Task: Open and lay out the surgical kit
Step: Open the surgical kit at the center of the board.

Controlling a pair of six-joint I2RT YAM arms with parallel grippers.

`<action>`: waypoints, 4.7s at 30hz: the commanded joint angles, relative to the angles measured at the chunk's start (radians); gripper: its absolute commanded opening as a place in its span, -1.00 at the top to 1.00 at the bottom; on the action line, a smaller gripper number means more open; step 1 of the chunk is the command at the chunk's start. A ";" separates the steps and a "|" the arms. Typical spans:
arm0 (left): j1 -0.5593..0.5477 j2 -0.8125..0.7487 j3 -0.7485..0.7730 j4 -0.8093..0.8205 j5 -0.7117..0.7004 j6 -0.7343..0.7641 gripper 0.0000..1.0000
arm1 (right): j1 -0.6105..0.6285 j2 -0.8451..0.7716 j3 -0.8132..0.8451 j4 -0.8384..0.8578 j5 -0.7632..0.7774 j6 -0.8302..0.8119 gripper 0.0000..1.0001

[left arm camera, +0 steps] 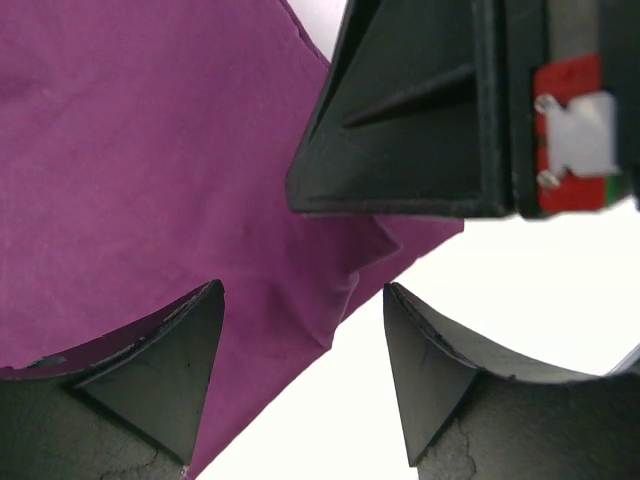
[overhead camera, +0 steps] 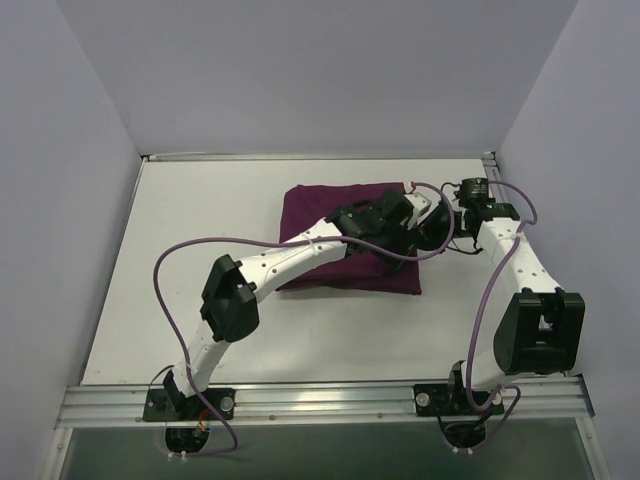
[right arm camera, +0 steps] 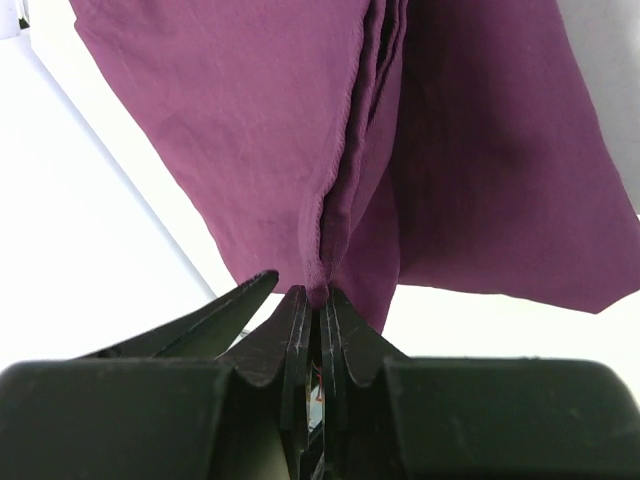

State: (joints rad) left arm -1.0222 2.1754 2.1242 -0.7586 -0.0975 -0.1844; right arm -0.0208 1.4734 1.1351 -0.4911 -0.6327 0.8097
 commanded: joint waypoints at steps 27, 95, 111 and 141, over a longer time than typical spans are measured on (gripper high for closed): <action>0.450 -0.228 -0.102 -0.162 -0.238 -0.217 0.95 | -0.064 0.059 0.270 -0.129 0.131 -0.170 -0.54; 1.094 -0.778 -0.894 -0.200 -0.056 -0.244 -0.77 | 0.451 0.587 0.878 -0.267 0.858 -0.375 1.00; 1.082 -0.721 -0.850 -0.226 -0.065 -0.237 -0.77 | -0.157 0.304 0.541 -0.276 1.193 -0.555 -0.21; 1.071 -0.080 -0.564 -0.105 -0.024 -0.282 0.95 | 0.015 0.573 0.267 0.151 0.565 -0.360 1.00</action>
State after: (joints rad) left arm 0.0273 2.0365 1.4761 -0.8467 -0.0635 -0.4294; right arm -0.0128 1.9976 1.3865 -0.3477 -0.0498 0.4419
